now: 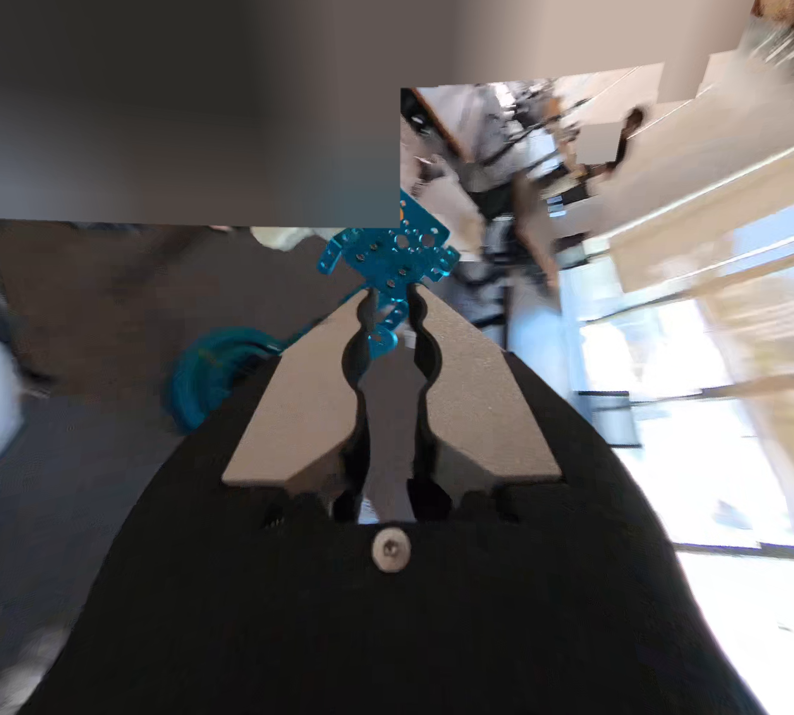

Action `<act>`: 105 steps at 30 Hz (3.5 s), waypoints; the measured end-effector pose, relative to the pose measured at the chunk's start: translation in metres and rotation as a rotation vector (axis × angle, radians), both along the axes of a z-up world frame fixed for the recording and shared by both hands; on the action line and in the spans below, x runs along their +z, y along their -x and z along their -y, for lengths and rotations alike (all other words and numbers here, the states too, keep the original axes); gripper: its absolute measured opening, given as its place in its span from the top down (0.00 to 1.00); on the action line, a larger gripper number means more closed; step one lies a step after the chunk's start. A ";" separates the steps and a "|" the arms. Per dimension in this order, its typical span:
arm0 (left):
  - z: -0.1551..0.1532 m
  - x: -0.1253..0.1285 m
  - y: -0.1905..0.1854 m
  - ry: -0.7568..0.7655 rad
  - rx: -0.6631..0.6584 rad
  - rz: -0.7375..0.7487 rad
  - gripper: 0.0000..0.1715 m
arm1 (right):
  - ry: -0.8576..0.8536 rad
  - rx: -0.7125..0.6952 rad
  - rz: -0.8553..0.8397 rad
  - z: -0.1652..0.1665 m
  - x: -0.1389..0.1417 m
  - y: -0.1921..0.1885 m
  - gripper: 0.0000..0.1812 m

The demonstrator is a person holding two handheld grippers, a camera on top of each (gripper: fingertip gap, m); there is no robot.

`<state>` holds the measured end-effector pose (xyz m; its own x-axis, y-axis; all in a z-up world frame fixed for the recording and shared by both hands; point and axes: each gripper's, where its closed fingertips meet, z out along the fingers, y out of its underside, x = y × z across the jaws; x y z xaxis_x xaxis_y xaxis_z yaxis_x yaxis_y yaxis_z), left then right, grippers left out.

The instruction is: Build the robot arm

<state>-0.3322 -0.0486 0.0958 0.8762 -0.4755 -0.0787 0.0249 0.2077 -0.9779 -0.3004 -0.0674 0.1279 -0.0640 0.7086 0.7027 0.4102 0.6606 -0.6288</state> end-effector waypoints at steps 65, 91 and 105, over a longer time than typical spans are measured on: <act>-0.013 -0.015 0.001 -0.107 0.067 -0.036 0.90 | -0.858 0.026 0.006 -0.016 -0.030 0.035 0.97; -0.024 -0.006 0.001 -0.204 0.168 -0.029 0.99 | -0.766 0.085 0.030 -0.018 -0.033 0.032 0.97; -0.023 -0.006 0.001 -0.177 0.197 -0.042 0.98 | -0.740 0.105 0.087 -0.017 -0.030 0.030 0.98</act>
<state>-0.3328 -0.0259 0.0899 0.9445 -0.2720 -0.1842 -0.0731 0.3726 -0.9251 -0.3307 -0.0502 0.0982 -0.1820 0.0409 0.9825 0.3497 0.9365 0.0258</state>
